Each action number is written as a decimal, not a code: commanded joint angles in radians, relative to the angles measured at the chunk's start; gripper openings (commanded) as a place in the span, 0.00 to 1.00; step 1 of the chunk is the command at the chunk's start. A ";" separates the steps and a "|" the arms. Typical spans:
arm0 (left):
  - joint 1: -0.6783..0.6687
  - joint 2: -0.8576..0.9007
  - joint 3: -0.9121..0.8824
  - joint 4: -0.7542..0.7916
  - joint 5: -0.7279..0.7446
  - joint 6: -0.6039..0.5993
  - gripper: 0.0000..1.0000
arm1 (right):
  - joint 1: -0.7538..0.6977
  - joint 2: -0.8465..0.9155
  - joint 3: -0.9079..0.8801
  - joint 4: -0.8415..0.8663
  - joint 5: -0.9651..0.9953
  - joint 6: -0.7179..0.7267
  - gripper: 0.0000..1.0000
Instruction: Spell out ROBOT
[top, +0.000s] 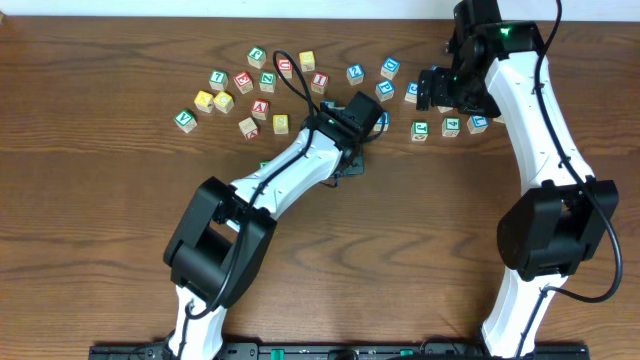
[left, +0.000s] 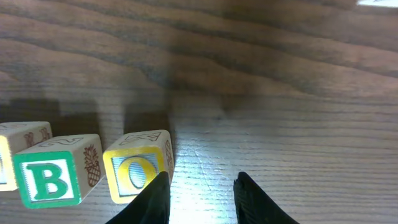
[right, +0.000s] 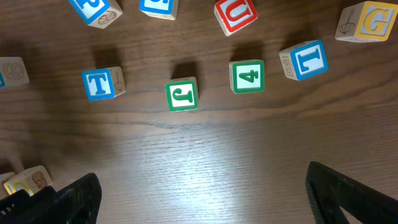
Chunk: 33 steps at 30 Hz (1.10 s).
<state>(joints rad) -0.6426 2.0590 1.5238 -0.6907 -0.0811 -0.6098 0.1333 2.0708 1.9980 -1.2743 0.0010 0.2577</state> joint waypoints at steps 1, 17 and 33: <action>0.001 0.027 0.018 0.003 -0.005 -0.016 0.33 | 0.005 -0.015 0.003 0.000 0.016 -0.004 0.99; 0.002 0.035 -0.008 0.036 -0.006 -0.016 0.33 | 0.005 -0.015 0.003 -0.001 0.016 -0.004 0.99; 0.002 0.035 -0.015 0.012 -0.011 -0.015 0.33 | 0.005 -0.015 0.003 -0.001 0.016 -0.005 0.99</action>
<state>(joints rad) -0.6426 2.0743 1.5200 -0.6678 -0.0814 -0.6102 0.1333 2.0708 1.9980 -1.2743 0.0010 0.2577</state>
